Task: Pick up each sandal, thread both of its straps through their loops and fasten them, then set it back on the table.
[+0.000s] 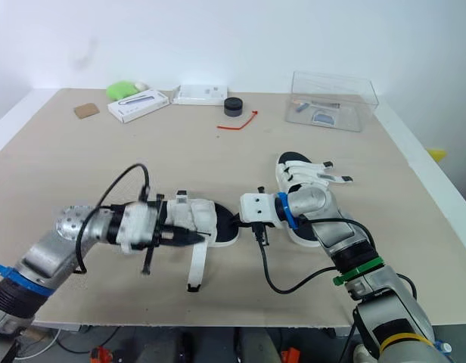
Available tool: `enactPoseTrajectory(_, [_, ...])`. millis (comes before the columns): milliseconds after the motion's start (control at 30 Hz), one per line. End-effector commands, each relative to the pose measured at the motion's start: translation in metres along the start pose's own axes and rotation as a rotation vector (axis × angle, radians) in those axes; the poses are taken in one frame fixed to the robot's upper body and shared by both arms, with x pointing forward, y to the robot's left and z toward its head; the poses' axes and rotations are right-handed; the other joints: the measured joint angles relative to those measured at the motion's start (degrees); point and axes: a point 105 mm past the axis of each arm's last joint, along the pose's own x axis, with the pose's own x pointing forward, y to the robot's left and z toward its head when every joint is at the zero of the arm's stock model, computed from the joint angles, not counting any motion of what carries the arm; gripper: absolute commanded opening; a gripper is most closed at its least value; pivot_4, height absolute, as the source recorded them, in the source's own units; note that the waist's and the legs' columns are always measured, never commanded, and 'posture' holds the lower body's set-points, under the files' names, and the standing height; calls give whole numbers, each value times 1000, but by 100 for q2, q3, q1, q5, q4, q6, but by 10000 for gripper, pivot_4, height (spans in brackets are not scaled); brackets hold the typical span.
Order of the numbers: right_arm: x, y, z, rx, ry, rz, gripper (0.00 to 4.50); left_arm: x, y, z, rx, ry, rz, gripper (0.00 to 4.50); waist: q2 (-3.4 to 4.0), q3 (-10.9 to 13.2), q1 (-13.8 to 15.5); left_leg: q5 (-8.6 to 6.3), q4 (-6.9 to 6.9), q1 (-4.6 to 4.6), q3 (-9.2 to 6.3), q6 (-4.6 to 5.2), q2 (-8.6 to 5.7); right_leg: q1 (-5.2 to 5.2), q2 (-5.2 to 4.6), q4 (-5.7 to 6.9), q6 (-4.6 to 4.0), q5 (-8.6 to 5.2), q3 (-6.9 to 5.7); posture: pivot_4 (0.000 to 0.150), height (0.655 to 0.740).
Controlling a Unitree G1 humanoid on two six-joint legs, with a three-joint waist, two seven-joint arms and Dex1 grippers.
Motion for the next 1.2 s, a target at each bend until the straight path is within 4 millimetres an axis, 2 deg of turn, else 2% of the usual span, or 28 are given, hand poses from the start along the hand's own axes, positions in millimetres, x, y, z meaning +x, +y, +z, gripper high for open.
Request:
enactPoseTrajectory(33, [-2, 13, -31, 81, 120, 32, 0, -7, -7, -4, 120, 86, -56, 307, 15, -7, -34, -1, -3, 3, 3, -1, -5, 2, 0, -1, -3, -3, 5, 1500, 7400])
enactPoseTrajectory(100, [-2, 13, -31, 81, 123, 30, 0, -9, -11, -13, 162, 123, -70, 307, 30, -16, -41, -5, -8, 8, 7, -5, -10, 4, -3, -1, -2, -11, 14, 1500, 7400])
enactPoseTrajectory(233, [-4, 12, -32, 83, 125, 26, 0, -11, -18, -24, 227, 161, -104, 307, 17, -9, -34, -6, -4, 2, 3, -6, -8, 3, -7, -1, -5, -12, 17, 1500, 7400])
enactPoseTrajectory(300, [-4, 14, -33, 84, 127, 29, 0, -12, -17, -28, 414, 198, -117, 307, 17, -9, -30, -5, -1, 2, 2, -5, -9, 4, -13, -1, -3, -9, 18, 1500, 7400])
enactPoseTrajectory(333, [-4, 14, -33, 84, 128, 29, 0, -12, -18, -30, 543, 216, -132, 2642, 16, -9, -30, -4, -1, 3, 4, -4, -11, 5, -16, -1, -3, -8, 18, 1500, 7400])
enactPoseTrajectory(433, [-4, 14, -33, 85, 128, 29, 0, -13, -16, -34, 757, 234, -151, 12782, 16, -11, -25, -4, -1, 4, 6, -4, -11, 6, -25, -1, -6, -7, 19, 1500, 7400])
enactPoseTrajectory(500, [-4, 13, -33, 85, 127, 28, 0, -14, -14, -36, 864, 234, -161, 22863, 16, -11, -22, -4, -1, 2, 6, -4, -11, 5, -42, -1, -11, -5, 20, 1500, 7400])
enactPoseTrajectory(667, [-3, 12, -33, 83, 127, 27, 0, -15, -20, -50, 1058, 263, -257, 43447, 15, -12, -19, -3, -1, 3, 15, -2, -10, 5, -49, -1, -12, 0, 18, 1500, 7400])
enactPoseTrajectory(867, [-2, 11, -33, 81, 126, 26, 0, -7, -37, -57, 1116, 209, -341, 44339, 15, -12, -20, -4, -1, 4, 34, -1, -9, 3, -54, -1, -5, 4, 20, 1500, 7400])
enactPoseTrajectory(1067, [-3, 11, -34, 77, 130, 25, 0, 4, -50, -56, 1099, 155, -367, 44339, 14, -12, -21, -4, 0, 7, 45, 0, -6, 3, -55, -1, -1, 6, 20, 1500, 7400])
enactPoseTrajectory(1200, [-2, 11, -33, 75, 128, 25, 0, 10, -52, -56, 1082, 149, -365, 44339, 14, -12, -21, -4, 0, 9, 50, 0, -6, 3, -55, -1, 0, 7, 20, 1500, 7400])
